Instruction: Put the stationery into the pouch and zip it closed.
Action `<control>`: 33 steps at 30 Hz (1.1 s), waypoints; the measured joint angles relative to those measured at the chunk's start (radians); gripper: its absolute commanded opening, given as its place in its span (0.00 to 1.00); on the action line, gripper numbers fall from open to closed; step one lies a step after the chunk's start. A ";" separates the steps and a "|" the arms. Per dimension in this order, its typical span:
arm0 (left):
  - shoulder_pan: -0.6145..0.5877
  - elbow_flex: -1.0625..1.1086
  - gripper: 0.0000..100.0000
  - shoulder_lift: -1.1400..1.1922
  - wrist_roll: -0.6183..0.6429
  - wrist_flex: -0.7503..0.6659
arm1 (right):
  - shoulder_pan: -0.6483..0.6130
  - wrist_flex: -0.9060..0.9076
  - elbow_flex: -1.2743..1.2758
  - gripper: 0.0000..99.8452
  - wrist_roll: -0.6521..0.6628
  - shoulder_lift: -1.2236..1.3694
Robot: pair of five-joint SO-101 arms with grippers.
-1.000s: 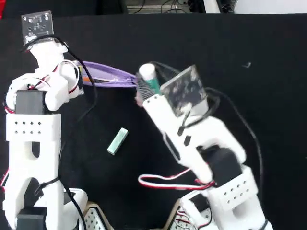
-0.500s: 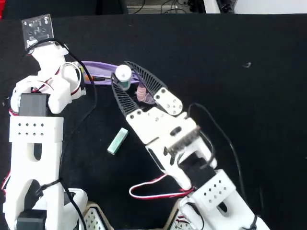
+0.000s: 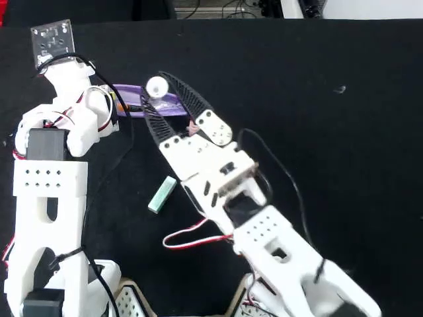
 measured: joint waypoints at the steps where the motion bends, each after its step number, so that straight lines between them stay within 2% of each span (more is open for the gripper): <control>1: 0.000 0.000 0.03 0.000 0.000 0.000 | 0.000 -0.006 0.000 0.01 -0.018 0.023; 7: -0.003 0.000 0.03 0.000 0.000 0.000 | 0.000 -0.015 -0.002 0.01 -0.066 0.064; 13: -0.005 0.000 0.03 0.000 0.000 0.000 | 0.006 0.107 -0.055 0.02 -0.068 0.180; 19: -0.006 0.000 0.03 0.000 0.000 0.000 | 0.011 0.118 -0.109 0.26 -0.066 0.279; 23: -0.006 0.000 0.03 0.000 0.000 0.000 | 0.011 0.126 -0.109 0.29 -0.069 0.275; 28: -0.009 0.000 0.03 0.000 0.000 0.000 | 0.011 0.218 -0.109 0.29 -0.069 0.138; 33: -0.074 0.000 0.03 0.000 0.000 0.000 | 0.060 0.499 -0.109 0.29 -0.069 -0.133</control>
